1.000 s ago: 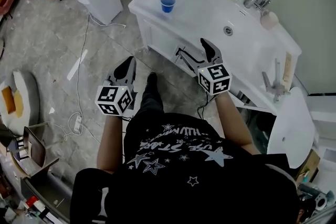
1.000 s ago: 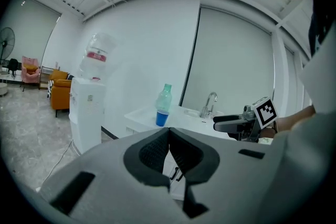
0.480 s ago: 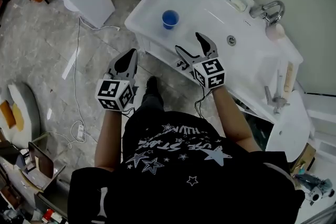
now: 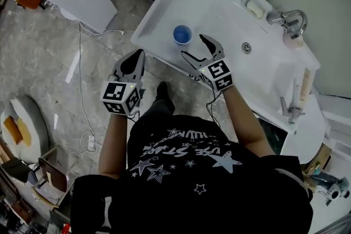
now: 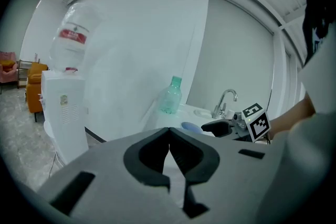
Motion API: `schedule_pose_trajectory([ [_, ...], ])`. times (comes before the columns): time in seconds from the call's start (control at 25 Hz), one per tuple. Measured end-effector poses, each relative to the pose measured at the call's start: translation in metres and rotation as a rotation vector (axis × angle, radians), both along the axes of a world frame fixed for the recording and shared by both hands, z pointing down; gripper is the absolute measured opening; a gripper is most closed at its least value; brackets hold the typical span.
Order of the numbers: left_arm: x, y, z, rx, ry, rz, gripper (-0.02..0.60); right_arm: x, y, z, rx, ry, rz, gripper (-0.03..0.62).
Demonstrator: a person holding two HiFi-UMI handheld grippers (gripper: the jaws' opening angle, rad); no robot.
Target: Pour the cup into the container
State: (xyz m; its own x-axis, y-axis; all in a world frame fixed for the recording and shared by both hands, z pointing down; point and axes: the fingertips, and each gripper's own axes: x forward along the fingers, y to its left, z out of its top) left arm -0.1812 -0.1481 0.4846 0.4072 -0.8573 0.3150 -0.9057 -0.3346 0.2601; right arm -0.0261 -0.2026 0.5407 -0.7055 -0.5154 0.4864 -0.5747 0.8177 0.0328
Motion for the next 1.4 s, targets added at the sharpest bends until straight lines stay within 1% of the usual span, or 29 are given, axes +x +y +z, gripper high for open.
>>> schedule_pose_trajectory([
  [0.12,-0.001,-0.014,0.002,-0.01,0.011,0.021,0.009,-0.012,-0.012,0.003,0.019,0.01,-0.037,0.365],
  [0.2,-0.001,-0.022,0.003,-0.019,0.024,0.036,0.009,-0.019,-0.015,0.007,0.013,0.025,-0.067,0.365],
  [0.36,0.001,-0.036,0.008,-0.027,0.023,0.067,0.009,-0.03,-0.019,0.018,-0.008,0.053,-0.123,0.364],
  [0.56,-0.001,-0.049,0.016,-0.042,0.018,0.1,0.009,-0.04,-0.026,0.019,-0.006,0.012,-0.14,0.348],
  [0.72,-0.004,-0.058,0.019,-0.051,0.015,0.114,0.009,-0.047,-0.029,0.021,-0.002,0.005,-0.169,0.341],
  [0.8,-0.005,-0.06,0.021,-0.056,0.013,0.121,0.009,-0.05,-0.03,0.021,-0.001,0.005,-0.176,0.31],
  [1.0,-0.003,-0.066,0.023,-0.055,0.01,0.139,0.009,-0.05,-0.034,0.02,0.005,-0.002,-0.153,0.298],
  [1.16,-0.003,-0.069,0.021,-0.048,0.012,0.147,0.009,-0.044,-0.036,0.013,-0.003,-0.036,-0.102,0.295],
  [1.4,-0.002,-0.084,0.008,-0.023,0.02,0.157,0.009,-0.029,-0.051,-0.02,0.005,-0.087,-0.02,0.291],
])
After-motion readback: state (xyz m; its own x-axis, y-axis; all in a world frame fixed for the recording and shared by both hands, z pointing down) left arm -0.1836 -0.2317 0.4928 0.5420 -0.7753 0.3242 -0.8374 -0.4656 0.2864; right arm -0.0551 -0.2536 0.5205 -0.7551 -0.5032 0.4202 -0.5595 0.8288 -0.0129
